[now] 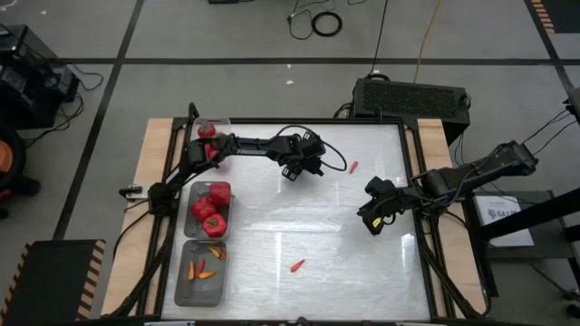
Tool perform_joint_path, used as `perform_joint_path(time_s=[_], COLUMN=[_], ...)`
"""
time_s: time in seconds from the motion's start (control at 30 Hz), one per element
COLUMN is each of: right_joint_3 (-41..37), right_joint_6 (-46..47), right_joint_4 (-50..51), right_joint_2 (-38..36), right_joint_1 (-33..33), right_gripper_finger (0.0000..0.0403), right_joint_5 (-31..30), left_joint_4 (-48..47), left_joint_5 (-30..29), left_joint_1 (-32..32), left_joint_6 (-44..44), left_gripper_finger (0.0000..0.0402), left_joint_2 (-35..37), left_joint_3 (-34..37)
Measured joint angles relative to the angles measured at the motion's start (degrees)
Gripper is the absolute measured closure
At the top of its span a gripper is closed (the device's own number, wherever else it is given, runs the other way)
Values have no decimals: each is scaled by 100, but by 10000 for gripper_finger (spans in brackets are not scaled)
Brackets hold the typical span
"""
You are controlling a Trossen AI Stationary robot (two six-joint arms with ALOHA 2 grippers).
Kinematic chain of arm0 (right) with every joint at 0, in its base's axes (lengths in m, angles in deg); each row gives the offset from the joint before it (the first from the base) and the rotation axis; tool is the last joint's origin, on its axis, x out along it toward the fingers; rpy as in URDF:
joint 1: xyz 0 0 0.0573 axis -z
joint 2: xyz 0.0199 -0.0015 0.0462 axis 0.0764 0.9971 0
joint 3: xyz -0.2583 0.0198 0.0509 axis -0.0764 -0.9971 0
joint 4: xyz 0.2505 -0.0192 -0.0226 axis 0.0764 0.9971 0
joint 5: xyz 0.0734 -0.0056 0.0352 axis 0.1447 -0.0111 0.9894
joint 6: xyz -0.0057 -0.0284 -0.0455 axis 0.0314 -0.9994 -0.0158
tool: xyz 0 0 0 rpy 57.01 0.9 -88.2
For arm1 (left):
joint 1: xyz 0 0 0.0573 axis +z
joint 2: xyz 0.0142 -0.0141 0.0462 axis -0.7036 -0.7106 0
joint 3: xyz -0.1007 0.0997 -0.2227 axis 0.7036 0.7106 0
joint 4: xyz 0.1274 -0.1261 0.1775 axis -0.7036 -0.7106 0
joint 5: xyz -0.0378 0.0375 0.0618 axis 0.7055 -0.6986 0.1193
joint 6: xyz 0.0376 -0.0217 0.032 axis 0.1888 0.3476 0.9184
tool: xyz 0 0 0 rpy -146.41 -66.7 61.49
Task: Sort produce into baskets
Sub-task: Put the yellow chili pepper into the bottom black bin
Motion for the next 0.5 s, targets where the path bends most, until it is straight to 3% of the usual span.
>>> perform_joint_path(time_s=[0.5], right_joint_3=[-2], right_joint_6=[133], right_joint_4=[-17], right_joint_2=[0], right_joint_1=[0], right_gripper_finger=[330], right_joint_5=[2], left_joint_4=[107], left_joint_5=[13], left_joint_1=[33], left_joint_6=[430], left_gripper_finger=[208], left_joint_2=[-54], left_joint_3=[0])
